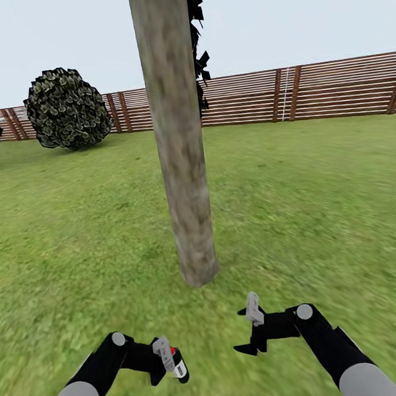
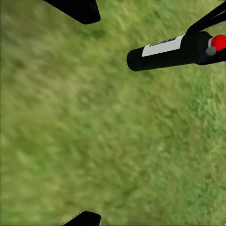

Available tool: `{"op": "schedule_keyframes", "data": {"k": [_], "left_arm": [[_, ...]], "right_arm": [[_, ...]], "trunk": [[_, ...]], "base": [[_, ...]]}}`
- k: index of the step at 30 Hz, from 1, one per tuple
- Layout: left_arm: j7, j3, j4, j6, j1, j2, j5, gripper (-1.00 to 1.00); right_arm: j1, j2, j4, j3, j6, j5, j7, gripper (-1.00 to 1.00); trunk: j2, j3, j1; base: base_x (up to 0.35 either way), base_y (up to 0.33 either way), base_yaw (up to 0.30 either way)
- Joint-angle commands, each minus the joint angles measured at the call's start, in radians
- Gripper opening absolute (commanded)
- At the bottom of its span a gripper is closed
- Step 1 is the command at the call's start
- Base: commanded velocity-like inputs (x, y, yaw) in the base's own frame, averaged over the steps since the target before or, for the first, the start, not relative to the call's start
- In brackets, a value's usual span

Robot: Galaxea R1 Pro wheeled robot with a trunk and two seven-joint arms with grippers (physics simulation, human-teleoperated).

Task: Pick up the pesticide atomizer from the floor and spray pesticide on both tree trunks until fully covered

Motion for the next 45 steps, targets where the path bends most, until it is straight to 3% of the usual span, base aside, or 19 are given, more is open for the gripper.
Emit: {"op": "schedule_keyframes", "data": {"k": [1,2,3,6,11,13,15,19,35,45], "left_arm": [[-0.002,-0.002,-0.001,-0.008,0.0,-0.009,-0.009,-1.0],[-0.002,-0.011,-0.001,-0.008,0.0,-0.016,-0.009,-1.0],[-0.002,-0.026,-0.001,-0.008,0.0,-0.02,-0.009,-1.0],[0.0,-0.101,-0.001,0.006,0.0,-0.027,-0.008,-1.0],[0.0,-0.119,-0.001,0.015,0.0,-0.039,-0.007,-1.0],[0.0,-0.12,-0.001,0.015,0.0,-0.049,-0.008,-1.0],[0.0,-0.121,-0.002,0.015,0.0,-0.058,-0.008,-1.0],[0.0,-0.122,-0.005,0.015,-0.001,-0.083,-0.009,-1.0],[-0.003,-0.124,-0.048,0.01,-0.004,-0.118,-0.007,-1.0],[-0.048,-0.124,-0.075,0.008,-0.005,-0.124,-0.006,-1.0]], "right_arm": [[0.0,0.007,-0.006,-0.002,-0.01,0.011,0.002,1.0],[0.0,0.013,-0.01,-0.002,-0.01,0.011,0.002,1.0],[-0.001,0.018,-0.013,-0.002,-0.01,0.011,0.002,-1.0],[-0.001,0.028,-0.017,-0.002,-0.01,0.012,0.002,-1.0],[-0.002,0.038,-0.023,0.005,-0.01,0.012,0.003,-1.0],[-0.002,0.041,-0.024,0.04,-0.01,0.012,0.002,-1.0],[-0.003,0.046,-0.025,0.103,-0.009,0.011,0.002,-1.0],[-0.005,0.068,-0.025,0.144,-0.009,0.011,0.002,-1.0],[-0.005,0.079,-0.024,0.152,-0.01,0.015,0.0,-1.0],[-0.005,0.077,-0.024,0.152,-0.009,0.016,-0.003,-1.0]], "trunk": [[0.0,-0.001,0.0],[0.0,-0.001,0.0],[0.0,-0.001,0.0],[0.0,-0.001,0.0],[0.0,-0.001,0.0],[0.0,-0.001,0.0],[0.0,-0.001,0.0],[0.0,-0.001,0.0],[0.0,-0.001,0.0],[0.0,-0.001,0.0]], "base": [[0.0,0.0,0.0],[0.0,0.0,0.0],[0.0,0.0,0.0],[0.0,0.0,0.0],[0.0,0.0,0.0],[0.0,0.0,0.0],[0.0,0.0,0.0],[0.0,0.0,0.0],[0.0,0.0,0.0],[0.0,0.0,0.0]]}}
